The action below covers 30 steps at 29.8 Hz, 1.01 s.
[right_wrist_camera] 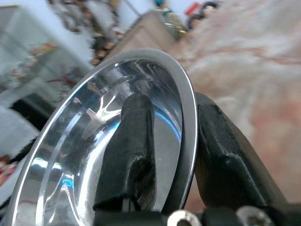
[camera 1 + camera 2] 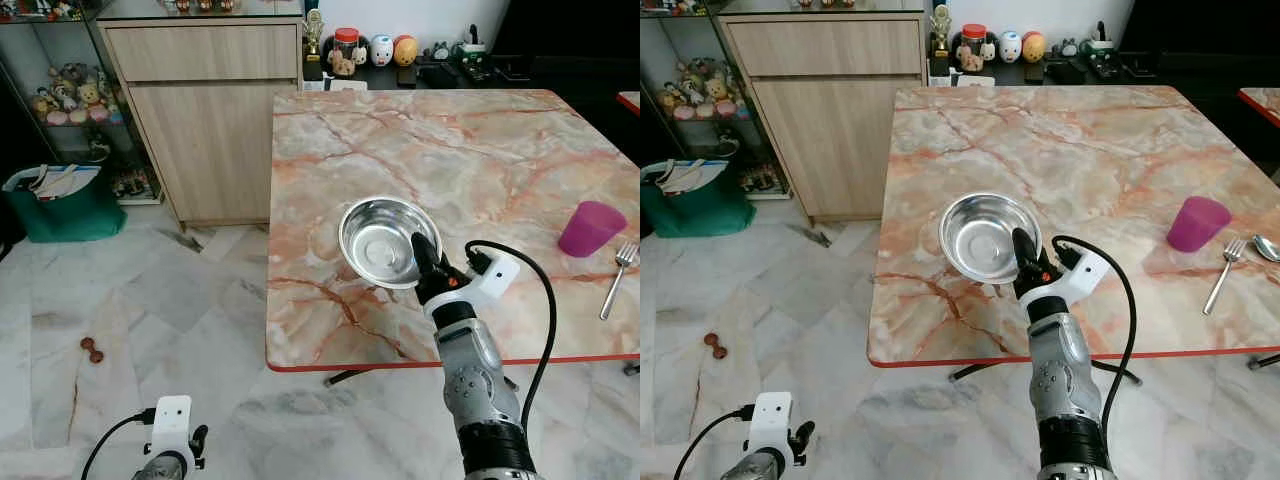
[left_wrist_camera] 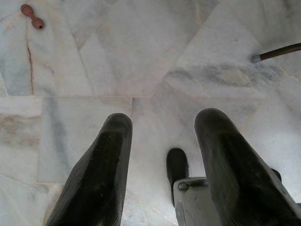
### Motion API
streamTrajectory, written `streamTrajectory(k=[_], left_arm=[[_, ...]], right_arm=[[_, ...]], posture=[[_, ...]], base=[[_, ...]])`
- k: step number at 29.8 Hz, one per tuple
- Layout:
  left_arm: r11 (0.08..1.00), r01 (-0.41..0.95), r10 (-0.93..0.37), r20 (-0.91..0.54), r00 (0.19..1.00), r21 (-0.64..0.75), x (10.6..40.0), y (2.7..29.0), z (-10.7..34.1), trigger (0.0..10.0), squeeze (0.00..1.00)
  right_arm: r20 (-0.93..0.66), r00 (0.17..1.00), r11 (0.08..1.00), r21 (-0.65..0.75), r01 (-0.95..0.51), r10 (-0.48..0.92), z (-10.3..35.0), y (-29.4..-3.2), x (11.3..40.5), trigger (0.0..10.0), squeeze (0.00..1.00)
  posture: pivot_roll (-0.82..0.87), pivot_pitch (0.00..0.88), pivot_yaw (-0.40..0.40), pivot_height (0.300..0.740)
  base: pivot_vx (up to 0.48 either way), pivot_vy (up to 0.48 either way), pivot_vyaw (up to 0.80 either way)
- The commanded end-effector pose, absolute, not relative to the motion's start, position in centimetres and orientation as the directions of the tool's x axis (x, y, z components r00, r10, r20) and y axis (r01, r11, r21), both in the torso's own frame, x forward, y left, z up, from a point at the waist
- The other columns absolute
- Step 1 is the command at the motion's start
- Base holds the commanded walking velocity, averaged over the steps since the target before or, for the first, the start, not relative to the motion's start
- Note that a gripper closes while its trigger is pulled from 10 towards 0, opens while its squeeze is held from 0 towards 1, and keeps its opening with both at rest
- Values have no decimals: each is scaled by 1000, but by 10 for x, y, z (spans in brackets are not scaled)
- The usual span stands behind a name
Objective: Setting the table
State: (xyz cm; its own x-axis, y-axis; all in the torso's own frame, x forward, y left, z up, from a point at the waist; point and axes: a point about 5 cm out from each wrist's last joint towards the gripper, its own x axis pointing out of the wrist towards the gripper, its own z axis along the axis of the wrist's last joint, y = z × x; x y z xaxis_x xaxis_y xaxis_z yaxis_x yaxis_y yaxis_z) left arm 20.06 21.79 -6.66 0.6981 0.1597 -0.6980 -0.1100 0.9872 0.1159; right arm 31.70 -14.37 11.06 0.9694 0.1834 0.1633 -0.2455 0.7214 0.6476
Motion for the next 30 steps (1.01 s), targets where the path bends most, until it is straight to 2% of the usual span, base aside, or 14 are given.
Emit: streamTrajectory(k=[1,4,19,30], left_arm=[[988,-97,155,-718,678,121,197,219,-69,10000,0],[988,-92,153,-718,679,124,197,218,-69,10000,0],[988,-80,149,-719,679,129,197,218,-69,10000,0],[989,-71,142,-724,675,128,196,218,-70,10000,0]], right_arm=[[195,958,707,647,-286,209,116,-140,316,10000,0],[193,959,705,649,-285,210,116,-139,316,10000,0],[224,947,695,643,-322,231,123,-136,316,10000,0],[308,918,640,659,-396,250,136,-125,313,10000,0]], posture=[[-38,8,-29,740],[-35,8,-31,740],[-42,0,-29,740],[-44,0,-24,740]], base=[[0,0,0],[0,0,0],[0,-314,0],[0,-318,0]])
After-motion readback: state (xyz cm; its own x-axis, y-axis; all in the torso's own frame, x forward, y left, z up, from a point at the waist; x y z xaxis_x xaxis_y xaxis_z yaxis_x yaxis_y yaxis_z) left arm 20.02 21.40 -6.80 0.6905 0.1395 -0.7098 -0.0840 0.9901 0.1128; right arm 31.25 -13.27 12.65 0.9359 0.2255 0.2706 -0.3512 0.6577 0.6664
